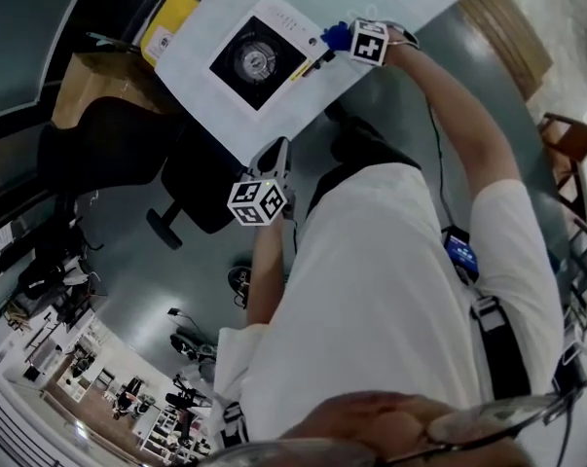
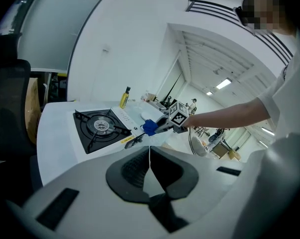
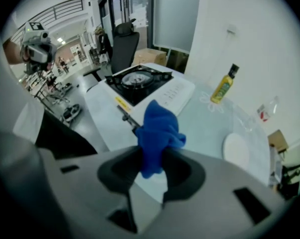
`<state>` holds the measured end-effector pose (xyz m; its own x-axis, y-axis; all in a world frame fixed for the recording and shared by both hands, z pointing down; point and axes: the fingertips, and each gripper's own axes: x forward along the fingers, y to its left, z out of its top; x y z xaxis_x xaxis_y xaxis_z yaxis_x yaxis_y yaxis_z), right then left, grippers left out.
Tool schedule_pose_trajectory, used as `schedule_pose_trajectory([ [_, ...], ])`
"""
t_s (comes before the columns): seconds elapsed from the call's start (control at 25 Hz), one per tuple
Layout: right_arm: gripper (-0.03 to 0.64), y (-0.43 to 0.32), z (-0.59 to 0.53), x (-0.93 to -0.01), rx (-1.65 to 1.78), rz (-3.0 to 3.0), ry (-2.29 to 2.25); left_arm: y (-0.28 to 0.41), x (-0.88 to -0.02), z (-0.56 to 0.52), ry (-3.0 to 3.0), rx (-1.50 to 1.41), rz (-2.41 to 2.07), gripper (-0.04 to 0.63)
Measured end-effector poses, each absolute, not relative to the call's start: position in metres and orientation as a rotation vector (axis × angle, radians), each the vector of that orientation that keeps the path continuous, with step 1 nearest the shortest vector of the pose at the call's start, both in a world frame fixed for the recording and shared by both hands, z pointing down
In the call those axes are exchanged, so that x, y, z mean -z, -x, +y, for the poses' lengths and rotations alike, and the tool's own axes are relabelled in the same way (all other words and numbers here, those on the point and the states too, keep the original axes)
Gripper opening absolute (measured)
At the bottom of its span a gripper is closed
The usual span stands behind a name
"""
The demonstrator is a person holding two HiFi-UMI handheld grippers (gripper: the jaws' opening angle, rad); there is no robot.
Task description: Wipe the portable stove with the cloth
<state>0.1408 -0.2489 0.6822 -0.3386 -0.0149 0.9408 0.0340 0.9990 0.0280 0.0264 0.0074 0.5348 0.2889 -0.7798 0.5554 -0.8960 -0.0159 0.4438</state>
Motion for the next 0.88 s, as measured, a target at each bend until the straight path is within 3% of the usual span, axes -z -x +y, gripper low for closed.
schedule_pose_trajectory([
  [0.88, 0.136, -0.146, -0.169, -0.635, 0.048, -1.986, 0.004, -0.023, -0.528, 0.071, -1.739, -0.035, -1.623, 0.037],
])
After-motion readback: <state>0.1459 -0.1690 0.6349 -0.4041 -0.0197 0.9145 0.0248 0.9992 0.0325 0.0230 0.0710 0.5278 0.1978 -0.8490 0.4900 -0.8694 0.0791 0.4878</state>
